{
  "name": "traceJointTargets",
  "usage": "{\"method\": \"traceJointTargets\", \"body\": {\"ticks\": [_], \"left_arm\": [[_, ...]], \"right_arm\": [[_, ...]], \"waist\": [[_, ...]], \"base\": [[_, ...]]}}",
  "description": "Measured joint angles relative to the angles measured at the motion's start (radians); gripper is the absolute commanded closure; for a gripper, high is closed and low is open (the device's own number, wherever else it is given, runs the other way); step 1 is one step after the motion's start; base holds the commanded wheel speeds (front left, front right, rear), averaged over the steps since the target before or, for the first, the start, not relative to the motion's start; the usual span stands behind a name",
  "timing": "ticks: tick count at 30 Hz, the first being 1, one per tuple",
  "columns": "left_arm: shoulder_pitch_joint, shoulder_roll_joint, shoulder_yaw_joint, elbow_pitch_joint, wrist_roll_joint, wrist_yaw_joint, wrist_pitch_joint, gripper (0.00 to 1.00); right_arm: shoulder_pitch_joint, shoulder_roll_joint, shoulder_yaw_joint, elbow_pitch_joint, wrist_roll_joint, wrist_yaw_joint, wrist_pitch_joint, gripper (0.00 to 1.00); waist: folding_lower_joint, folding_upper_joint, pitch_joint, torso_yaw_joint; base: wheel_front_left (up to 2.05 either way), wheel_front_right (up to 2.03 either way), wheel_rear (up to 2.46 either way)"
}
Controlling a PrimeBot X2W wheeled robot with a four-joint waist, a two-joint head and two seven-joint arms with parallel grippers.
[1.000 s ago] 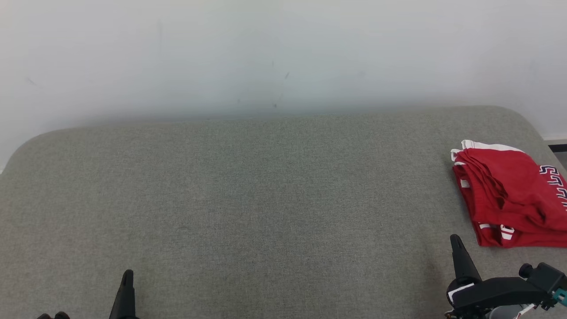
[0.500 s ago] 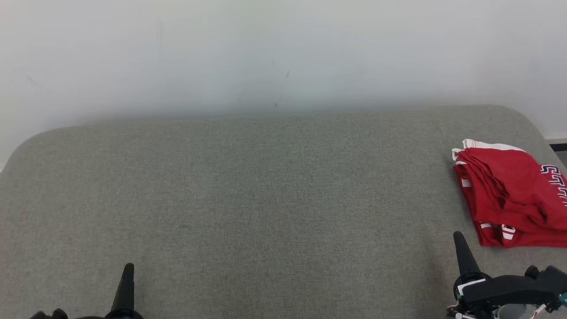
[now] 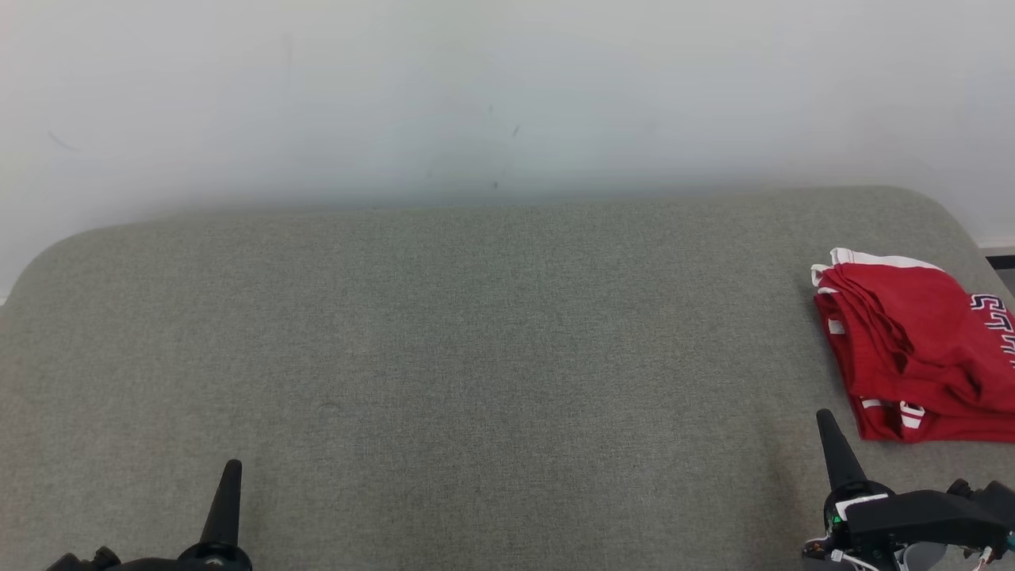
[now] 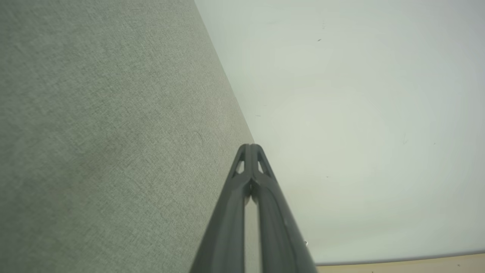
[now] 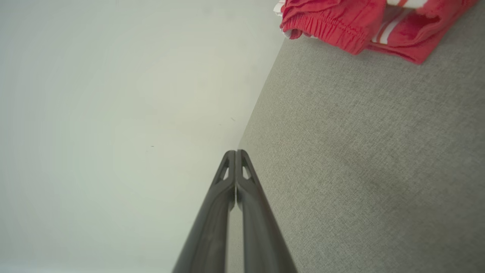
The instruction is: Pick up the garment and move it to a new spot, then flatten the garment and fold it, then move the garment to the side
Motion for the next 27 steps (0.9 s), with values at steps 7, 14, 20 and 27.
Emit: {"method": "traceJointTargets", "body": {"ticks": [7,14,20,27], "left_arm": [[-0.008,0.001,0.001,-0.002,-0.061,-0.001,0.017,1.00],[-0.018,0.001,0.002,-0.004,-0.120,-0.001,0.033,1.00],[-0.023,0.002,0.002,-0.006,-0.169,-0.001,0.044,1.00],[-0.029,0.002,0.003,-0.007,-0.223,-0.002,0.060,1.00]], "right_arm": [[0.000,0.005,-0.010,-0.010,0.059,0.000,0.014,1.00],[0.000,0.009,-0.019,-0.019,0.116,0.000,0.026,1.00],[0.000,0.012,-0.026,-0.026,0.163,0.000,0.035,1.00],[0.000,0.015,-0.035,-0.032,0.210,0.000,0.048,1.00]], "waist": [[0.0000,0.0000,0.002,0.001],[0.0000,0.0000,0.004,0.002],[0.0000,0.0000,0.006,0.003],[0.0000,0.0000,0.008,0.003]], "base": [[0.00,0.00,0.00],[0.00,0.00,0.00],[0.00,0.00,0.00],[0.00,0.00,0.00]]}}
